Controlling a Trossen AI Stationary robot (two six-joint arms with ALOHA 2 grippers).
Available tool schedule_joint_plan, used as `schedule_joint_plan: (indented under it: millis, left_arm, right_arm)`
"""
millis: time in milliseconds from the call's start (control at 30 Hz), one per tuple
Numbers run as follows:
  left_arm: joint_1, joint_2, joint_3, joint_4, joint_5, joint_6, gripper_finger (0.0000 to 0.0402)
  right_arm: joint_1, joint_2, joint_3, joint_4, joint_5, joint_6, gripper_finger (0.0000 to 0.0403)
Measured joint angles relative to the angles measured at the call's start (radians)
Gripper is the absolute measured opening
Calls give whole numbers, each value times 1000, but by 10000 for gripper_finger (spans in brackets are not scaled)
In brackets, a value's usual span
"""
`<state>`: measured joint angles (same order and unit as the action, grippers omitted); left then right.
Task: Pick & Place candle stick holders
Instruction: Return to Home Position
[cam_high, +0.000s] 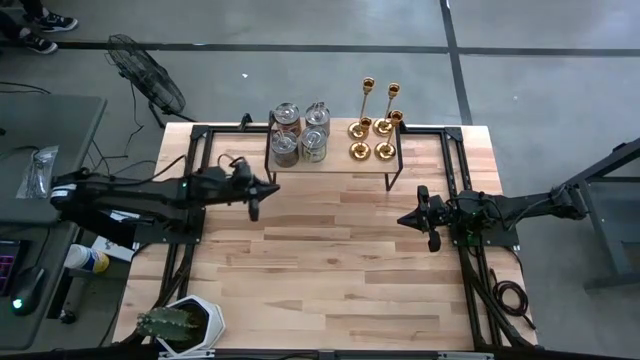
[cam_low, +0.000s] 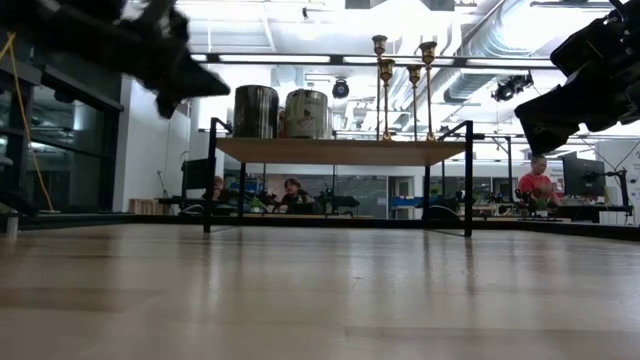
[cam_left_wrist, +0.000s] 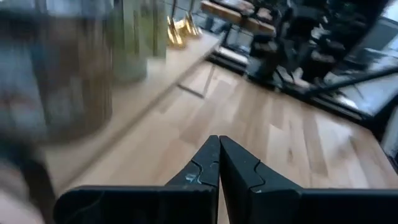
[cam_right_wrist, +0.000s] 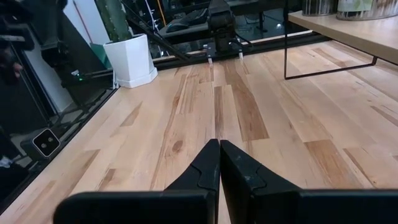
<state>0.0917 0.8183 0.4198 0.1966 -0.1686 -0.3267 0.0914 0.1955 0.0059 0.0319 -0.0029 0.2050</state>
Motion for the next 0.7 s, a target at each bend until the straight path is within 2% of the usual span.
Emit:
schedule_joint_plan:
  millis: [167, 400, 700]
  left_arm:
    - [0, -121, -155, 83, 85, -37, 0]
    - [0, -247, -281, 226, 119, 102, 0]
    - [0, -386, -366, 222, 427, 203, 0]
  right_arm:
    - [0, 0, 0, 0, 0, 0, 4]
    - [0, 0, 0, 0, 0, 0, 4]
    - [0, 0, 0, 0, 0, 0, 4]
